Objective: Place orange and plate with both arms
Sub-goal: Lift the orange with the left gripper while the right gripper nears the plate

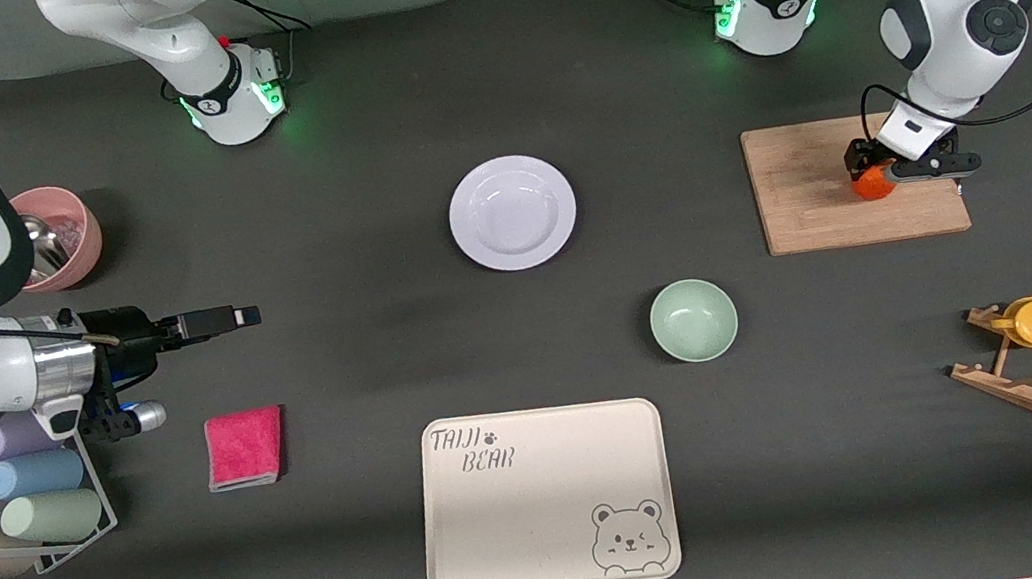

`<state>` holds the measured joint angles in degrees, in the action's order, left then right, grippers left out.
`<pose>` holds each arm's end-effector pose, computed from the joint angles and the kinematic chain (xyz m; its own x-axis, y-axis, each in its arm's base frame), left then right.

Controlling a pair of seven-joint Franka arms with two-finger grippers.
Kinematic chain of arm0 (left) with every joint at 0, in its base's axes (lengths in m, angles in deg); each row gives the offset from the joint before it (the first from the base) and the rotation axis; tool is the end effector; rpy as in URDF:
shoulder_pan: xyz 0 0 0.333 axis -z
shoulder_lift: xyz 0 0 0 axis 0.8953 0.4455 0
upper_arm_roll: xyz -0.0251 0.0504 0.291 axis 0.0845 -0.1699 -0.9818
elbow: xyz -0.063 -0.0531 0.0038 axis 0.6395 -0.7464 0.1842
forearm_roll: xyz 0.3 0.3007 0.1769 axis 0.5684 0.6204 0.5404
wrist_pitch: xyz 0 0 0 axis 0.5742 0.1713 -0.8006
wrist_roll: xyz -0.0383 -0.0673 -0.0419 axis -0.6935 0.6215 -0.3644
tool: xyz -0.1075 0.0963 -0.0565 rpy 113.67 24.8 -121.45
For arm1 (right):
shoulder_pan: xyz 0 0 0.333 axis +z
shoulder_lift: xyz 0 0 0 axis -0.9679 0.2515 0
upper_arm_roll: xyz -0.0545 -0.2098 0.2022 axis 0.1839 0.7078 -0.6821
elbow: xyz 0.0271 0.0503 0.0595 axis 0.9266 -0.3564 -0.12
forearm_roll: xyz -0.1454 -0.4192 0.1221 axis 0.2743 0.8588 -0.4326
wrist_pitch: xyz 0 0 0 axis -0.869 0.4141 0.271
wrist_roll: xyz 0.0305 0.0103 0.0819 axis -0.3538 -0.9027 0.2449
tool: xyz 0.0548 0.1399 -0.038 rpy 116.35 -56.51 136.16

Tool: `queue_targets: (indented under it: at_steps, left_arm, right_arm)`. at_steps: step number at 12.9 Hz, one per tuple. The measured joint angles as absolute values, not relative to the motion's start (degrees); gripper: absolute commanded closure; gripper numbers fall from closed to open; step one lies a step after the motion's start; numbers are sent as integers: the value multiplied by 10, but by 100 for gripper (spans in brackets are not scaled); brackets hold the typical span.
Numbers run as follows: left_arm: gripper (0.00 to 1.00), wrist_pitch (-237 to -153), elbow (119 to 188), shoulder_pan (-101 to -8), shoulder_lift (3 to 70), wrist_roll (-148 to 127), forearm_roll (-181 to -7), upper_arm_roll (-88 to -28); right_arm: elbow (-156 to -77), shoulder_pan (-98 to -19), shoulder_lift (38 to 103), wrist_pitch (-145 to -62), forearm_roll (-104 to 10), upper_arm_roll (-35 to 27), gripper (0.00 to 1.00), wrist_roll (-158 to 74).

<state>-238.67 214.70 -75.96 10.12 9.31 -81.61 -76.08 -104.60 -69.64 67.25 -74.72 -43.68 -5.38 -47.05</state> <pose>0.3920 0.0843 0.0798 0.9978 -0.0665 0.0061 -0.0663 -0.9976 -0.0206 0.6691 0.1132 0.3749 0.9375 0.0539 -0.3438 -0.1384 -0.8487 -0.5104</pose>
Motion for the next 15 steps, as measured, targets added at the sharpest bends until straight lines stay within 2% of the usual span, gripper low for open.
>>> queue_targets:
  at_steps: [3, 5, 6, 8, 11, 13, 15]
  left_arm:
    - [70, -2387, 2147, -760, 101, 93, -816, -761]
    - [70, -2371, 2139, -760, 92, 93, -816, -761]
    - [70, -2320, 2123, -760, 74, 93, -816, -761]
    - [70, -2154, 2066, -760, 9, 94, -816, -761]
    - [70, -1893, 1925, -760, -89, 95, -816, -760]
    - [70, -1766, 1808, -760, -109, 97, -816, -760]
    - [70, -1693, 1713, -760, -105, 98, -816, -760]
  right_arm:
    - [-1055, -696, 693, -779, -449, -54, 0, -464]
    - [-1085, -697, 702, -800, -510, -52, 0, -427]
    - [-1100, -699, 707, -804, -531, -50, 0, -400]
    - [-1113, -707, 714, -805, -565, -46, 0, -373]
    - [-1128, -712, 715, -805, -618, -46, 0, -343]
    - [-1161, -710, 714, -810, -645, -46, 0, -296]
    - [-1189, -710, 713, -819, -659, -46, 0, -259]
